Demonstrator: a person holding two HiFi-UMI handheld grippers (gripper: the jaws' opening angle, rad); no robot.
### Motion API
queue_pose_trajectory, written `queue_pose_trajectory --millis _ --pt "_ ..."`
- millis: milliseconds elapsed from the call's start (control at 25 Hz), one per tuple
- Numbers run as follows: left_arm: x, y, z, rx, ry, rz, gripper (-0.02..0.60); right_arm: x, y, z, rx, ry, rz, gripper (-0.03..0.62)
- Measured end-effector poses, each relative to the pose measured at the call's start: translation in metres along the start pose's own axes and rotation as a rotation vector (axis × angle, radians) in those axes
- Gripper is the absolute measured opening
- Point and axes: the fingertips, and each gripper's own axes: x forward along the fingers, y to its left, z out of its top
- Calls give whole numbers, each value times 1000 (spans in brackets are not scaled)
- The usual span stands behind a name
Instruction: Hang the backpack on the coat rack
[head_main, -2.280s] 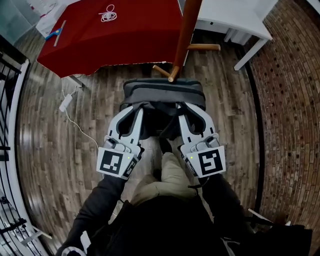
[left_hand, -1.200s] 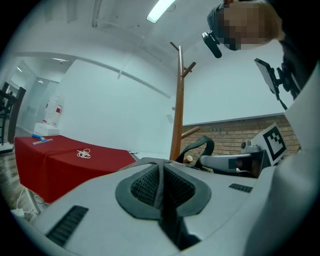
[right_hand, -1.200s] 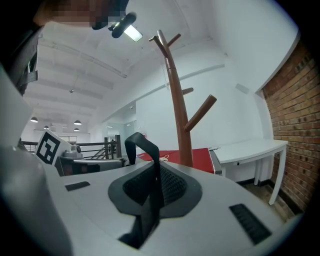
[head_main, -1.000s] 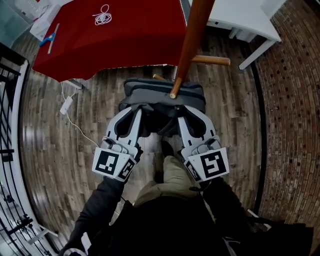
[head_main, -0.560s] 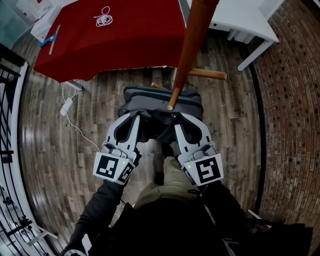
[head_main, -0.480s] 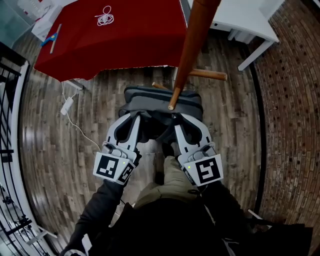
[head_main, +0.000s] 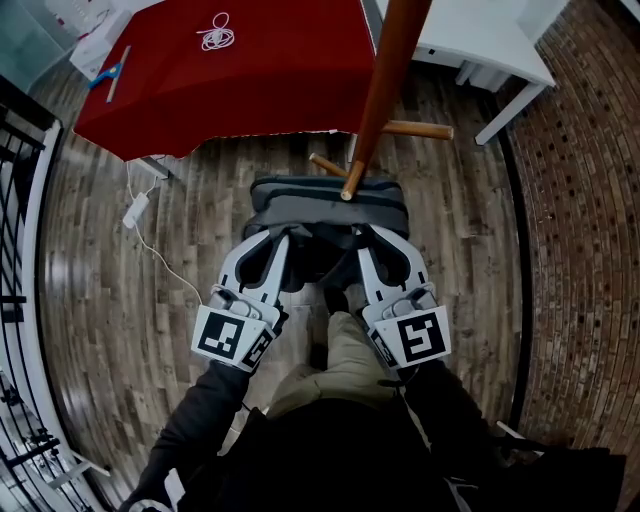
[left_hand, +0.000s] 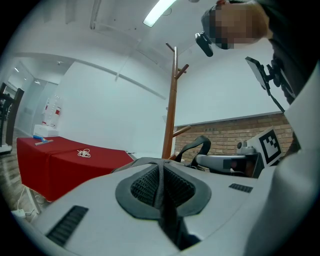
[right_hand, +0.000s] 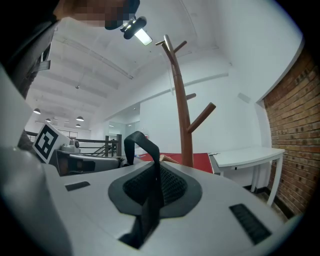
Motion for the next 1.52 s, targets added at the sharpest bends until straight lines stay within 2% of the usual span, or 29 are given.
queue_pose_trajectory --millis 280,480,600,720,840,1000,1160,1320,1520 --pt "-31 -31 3 -11 26 -9 35 -37 16 13 -4 -4 11 20" --pt "-69 -65 28 -2 1 -11 35 -79 37 39 -9 -41 -10 20" --pt "-92 -88 66 31 -42 -43 35 -106 53 76 -29 -79 -8 20" --pt "-104 -104 120 50 -107 -75 35 -125 65 127 -73 -134 7 20" --pt "-110 -115 177 76 -179 -81 35 -137 73 184 -106 -205 15 20" --pt "-110 -124 245 148 -270 -76 35 -138 72 251 -140 -303 3 20" --pt "-98 -123 286 186 -328 -70 37 -128 64 293 -174 -347 5 20" --pt "-74 -110 323 188 -369 -65 37 -103 49 328 -185 -357 10 20" --pt "-39 -106 349 178 -332 -76 37 -82 19 354 -185 -337 2 20"
